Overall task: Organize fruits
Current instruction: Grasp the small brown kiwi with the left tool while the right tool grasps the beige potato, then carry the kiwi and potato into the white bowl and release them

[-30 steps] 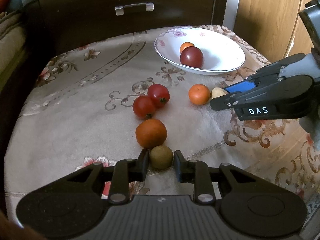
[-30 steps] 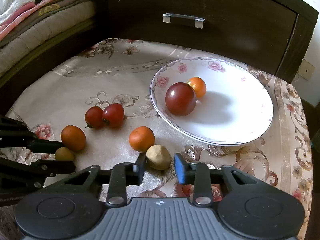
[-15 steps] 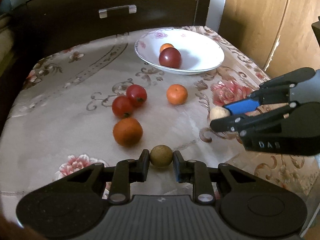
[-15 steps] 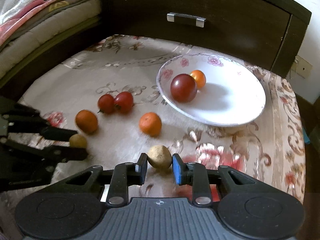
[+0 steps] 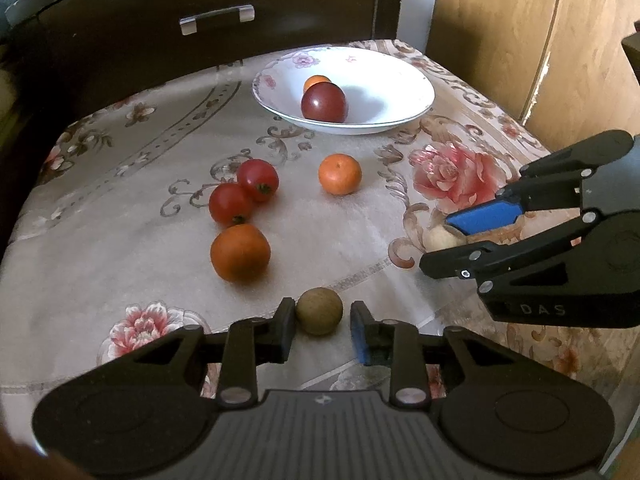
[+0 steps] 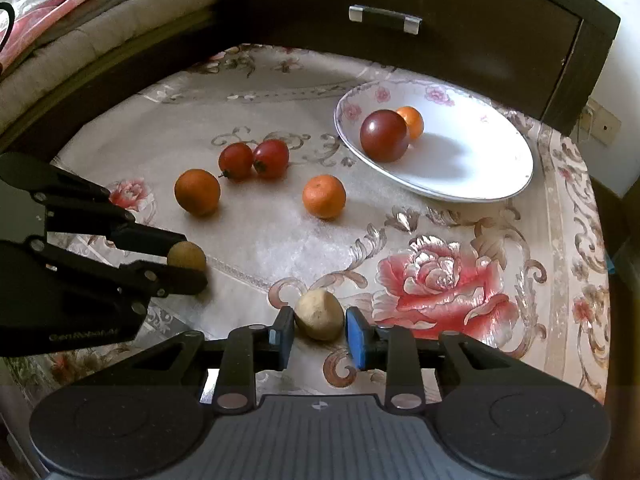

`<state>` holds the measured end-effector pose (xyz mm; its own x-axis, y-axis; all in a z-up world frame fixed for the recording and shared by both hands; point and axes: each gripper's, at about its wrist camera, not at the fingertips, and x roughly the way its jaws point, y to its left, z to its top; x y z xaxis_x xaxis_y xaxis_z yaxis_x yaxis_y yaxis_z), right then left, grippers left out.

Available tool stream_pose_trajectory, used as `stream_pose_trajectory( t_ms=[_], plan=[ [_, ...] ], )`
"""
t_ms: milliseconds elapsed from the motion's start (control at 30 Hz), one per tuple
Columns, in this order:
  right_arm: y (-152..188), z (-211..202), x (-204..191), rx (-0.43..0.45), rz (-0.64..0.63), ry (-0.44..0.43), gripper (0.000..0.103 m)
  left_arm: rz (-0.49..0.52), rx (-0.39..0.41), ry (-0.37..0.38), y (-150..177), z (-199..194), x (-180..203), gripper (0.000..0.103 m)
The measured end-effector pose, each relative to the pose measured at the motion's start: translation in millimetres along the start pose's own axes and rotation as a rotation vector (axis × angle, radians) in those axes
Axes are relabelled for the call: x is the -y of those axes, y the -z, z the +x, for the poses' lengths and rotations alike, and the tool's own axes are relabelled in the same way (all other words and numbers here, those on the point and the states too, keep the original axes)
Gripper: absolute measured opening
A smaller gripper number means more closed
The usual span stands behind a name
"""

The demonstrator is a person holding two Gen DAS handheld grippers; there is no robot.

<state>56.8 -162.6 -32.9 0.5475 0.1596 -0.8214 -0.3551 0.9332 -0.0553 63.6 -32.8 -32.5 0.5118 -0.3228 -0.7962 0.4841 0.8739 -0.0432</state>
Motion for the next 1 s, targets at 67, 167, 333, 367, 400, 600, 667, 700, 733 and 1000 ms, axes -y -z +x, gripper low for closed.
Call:
stream_pose_trajectory(
  t_ms=[67, 167, 333, 367, 400, 600, 667, 700, 733, 1000],
  plan=[
    [0, 0, 0, 0.003, 0.001, -0.004, 0.026, 0.008, 0.001, 0.001, 1, 0, 1, 0.044],
    [2, 0, 0, 0.004, -0.001, -0.009, 0.027, 0.019, 0.002, 0.006, 1, 0, 3, 0.048],
    [5, -3, 2, 0.003, 0.007, -0.01, 0.028, 0.016, 0.003, 0.005, 1, 0, 3, 0.048],
    [6, -4, 2, 0.003, 0.008, -0.009, 0.028, 0.017, 0.002, 0.004, 1, 0, 3, 0.047],
    [7, -5, 2, 0.002, 0.007, -0.008, 0.027, 0.021, 0.001, 0.004, 1, 0, 3, 0.046],
    [10, -9, 2, -0.001, 0.001, 0.009, 0.022, 0.018, -0.006, 0.016, -1, 0, 3, 0.036],
    [12, -10, 3, 0.001, 0.007, 0.013, 0.022, 0.013, -0.008, 0.017, -2, 0, 3, 0.033],
    [12, -11, 5, 0.001, 0.011, 0.012, 0.022, 0.009, -0.01, 0.019, -3, 0, 2, 0.033],
    [13, -12, 5, 0.002, 0.017, 0.013, 0.021, 0.005, -0.01, 0.021, -3, 1, 2, 0.033],
    [6, -14, 5, 0.021, 0.027, 0.003, 0.021, -0.007, -0.001, 0.018, -8, 1, 1, 0.033]
  ],
)
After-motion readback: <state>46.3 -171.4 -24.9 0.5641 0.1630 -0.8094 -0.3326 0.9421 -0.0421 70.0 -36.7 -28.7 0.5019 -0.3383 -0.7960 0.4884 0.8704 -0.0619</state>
